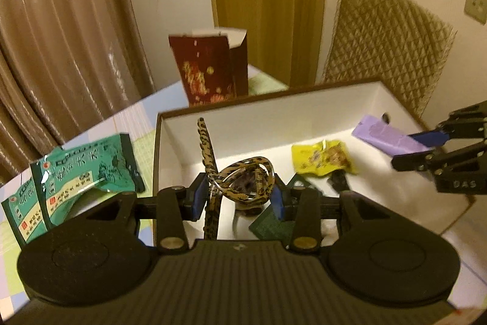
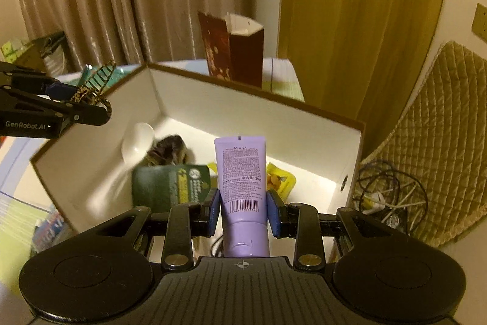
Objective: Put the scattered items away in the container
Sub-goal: 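Lift and carry the cord and purple tube toward the box with both tools, then open the left tool to drop the cord while the right tool releases the purple tube into the box, then withdraw both tools from the box back over the table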
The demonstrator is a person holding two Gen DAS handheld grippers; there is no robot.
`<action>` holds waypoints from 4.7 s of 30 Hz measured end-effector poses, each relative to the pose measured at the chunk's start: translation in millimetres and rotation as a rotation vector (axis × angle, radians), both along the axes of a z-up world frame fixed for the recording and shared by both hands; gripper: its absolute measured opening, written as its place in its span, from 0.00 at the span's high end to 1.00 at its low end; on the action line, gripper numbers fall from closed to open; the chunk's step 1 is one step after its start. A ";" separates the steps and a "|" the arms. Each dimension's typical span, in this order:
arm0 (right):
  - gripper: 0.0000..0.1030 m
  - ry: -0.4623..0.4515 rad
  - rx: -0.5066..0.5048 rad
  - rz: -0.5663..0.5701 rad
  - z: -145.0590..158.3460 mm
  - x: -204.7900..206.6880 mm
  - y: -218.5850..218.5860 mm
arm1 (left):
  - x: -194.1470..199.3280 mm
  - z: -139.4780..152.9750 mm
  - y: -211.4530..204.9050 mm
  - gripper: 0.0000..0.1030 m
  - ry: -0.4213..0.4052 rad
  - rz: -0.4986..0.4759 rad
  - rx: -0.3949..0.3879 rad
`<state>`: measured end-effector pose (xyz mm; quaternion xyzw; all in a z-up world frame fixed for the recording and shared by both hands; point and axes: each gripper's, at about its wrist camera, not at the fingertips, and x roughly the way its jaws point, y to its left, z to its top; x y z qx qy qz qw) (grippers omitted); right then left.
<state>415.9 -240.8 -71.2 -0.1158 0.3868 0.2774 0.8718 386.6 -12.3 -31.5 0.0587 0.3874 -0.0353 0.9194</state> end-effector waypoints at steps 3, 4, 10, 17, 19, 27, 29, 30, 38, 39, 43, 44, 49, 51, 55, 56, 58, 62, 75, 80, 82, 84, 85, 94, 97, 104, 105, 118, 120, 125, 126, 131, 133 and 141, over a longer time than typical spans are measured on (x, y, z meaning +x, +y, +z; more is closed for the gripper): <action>0.71 0.020 -0.030 0.000 -10.2 5.1 0.1 | 6.3 -15.0 2.4 0.64 0.050 0.005 0.006; 0.71 0.027 -0.040 0.002 -13.0 6.4 0.2 | 7.7 -19.8 3.1 0.64 0.066 0.006 0.009; 0.71 0.012 -0.135 0.031 -26.0 9.2 7.6 | 12.7 -45.1 6.8 0.64 0.151 0.012 0.038; 0.71 0.002 -0.179 0.050 -33.3 13.4 13.9 | 16.0 -62.4 1.1 0.64 0.201 -0.013 0.083; 0.71 0.006 -0.183 0.048 -34.8 14.8 14.2 | 17.4 -65.2 1.5 0.64 0.216 -0.012 0.077; 0.71 0.002 -0.208 0.056 -38.0 16.8 16.4 | 17.8 -71.0 -0.4 0.61 0.230 -0.026 0.087; 0.71 -0.003 -0.218 0.059 -38.8 16.9 17.7 | 17.9 -69.9 -0.3 0.59 0.229 -0.028 0.084; 0.71 -0.007 -0.227 0.061 -39.3 16.8 18.6 | 17.7 -69.3 -0.4 0.57 0.227 -0.028 0.083; 0.71 -0.028 -0.274 0.080 -44.7 15.9 22.3 | 16.2 -67.8 -1.8 0.52 0.220 -0.032 0.087; 0.71 -0.028 -0.276 0.081 -45.0 16.0 22.4 | 16.1 -67.5 -1.6 0.51 0.220 -0.032 0.084; 0.71 -0.024 -0.276 0.085 -44.7 16.6 22.5 | 15.3 -66.3 -2.2 0.50 0.220 -0.033 0.083; 0.71 -0.022 -0.275 0.086 -44.9 17.0 22.6 | 15.3 -66.1 -2.4 0.50 0.219 -0.033 0.084; 0.69 0.002 -0.263 0.098 -45.1 19.5 22.4 | 14.4 -64.7 -3.4 0.45 0.219 -0.033 0.076; 0.56 0.017 -0.232 0.123 -43.5 19.4 21.5 | 13.1 -63.3 -4.7 0.40 0.214 -0.037 0.072; 0.15 -0.026 -0.195 0.137 -36.2 10.7 22.3 | 9.8 -59.8 -6.4 0.30 0.199 -0.035 0.067; 0.15 -0.027 -0.189 0.142 -35.2 9.5 21.8 | 9.1 -59.2 -6.3 0.30 0.199 -0.035 0.061; 0.13 -0.008 -0.163 0.144 -34.0 8.7 19.8 | 8.1 -58.5 -6.4 0.29 0.201 -0.033 0.054; 0.05 -0.003 -0.130 0.138 -31.7 4.4 15.9 | 5.4 -56.5 -7.2 0.23 0.197 -0.026 0.044; 0.02 -0.007 -0.091 0.067 -24.5 -8.0 9.5 | -8.6 -42.1 -13.8 0.13 0.173 -0.010 0.020; 0.02 -0.024 -0.091 0.060 -19.3 -15.6 7.9 | -16.6 -34.7 -16.5 0.11 0.163 -0.005 0.022; 0.02 -0.027 -0.090 0.056 -17.5 -18.7 7.8 | -20.6 -31.8 -17.4 0.10 0.157 -0.002 0.023; 0.02 -0.032 -0.087 0.056 -15.6 -21.7 7.8 | -24.2 -29.0 -18.2 0.10 0.150 0.001 0.022; 0.02 -0.036 -0.087 0.056 -14.4 -23.4 7.7 | -25.9 -27.5 -18.4 0.10 0.147 0.003 0.022; 0.02 -0.064 -0.069 0.056 -0.8 -42.5 6.9 | -46.2 -10.6 -20.9 0.10 0.116 0.016 0.022; 0.02 -0.068 -0.058 0.057 4.3 -50.1 6.9 | -54.8 -4.5 -21.9 0.10 0.106 0.017 0.018; 0.02 -0.077 -0.035 0.057 14.1 -70.2 5.4 | -77.9 7.3 -26.7 0.10 0.085 0.020 0.007; 0.02 -0.080 -0.028 0.054 15.9 -73.9 4.7 | -81.6 8.8 -27.5 0.10 0.083 0.020 0.005; 0.02 -0.073 0.049 0.083 25.8 -126.6 5.4 | -143.1 18.3 -25.3 0.10 0.068 0.082 -0.055; 0.02 -0.061 0.066 0.098 24.5 -136.3 7.4 | -156.9 17.0 -22.8 0.10 0.066 0.096 -0.054; 0.02 -0.027 0.092 0.134 18.0 -157.4 17.7 | -190.8 10.5 -11.7 0.10 0.083 0.145 -0.071; 0.02 -0.021 0.092 0.141 16.3 -160.9 20.3 | -196.9 8.7 -8.5 0.10 0.088 0.158 -0.078; 0.02 0.008 0.094 0.169 8.3 -174.4 31.2 | -225.0 2.3 7.5 0.10 0.104 0.223 -0.104; 0.02 0.017 0.094 0.173 5.3 -178.1 34.1 | -235.7 0.0 12.5 0.10 0.109 0.247 -0.110; 0.02 0.075 0.095 0.178 -11.3 -186.7 47.0 | -262.5 -14.2 30.9 0.10 0.134 0.319 -0.132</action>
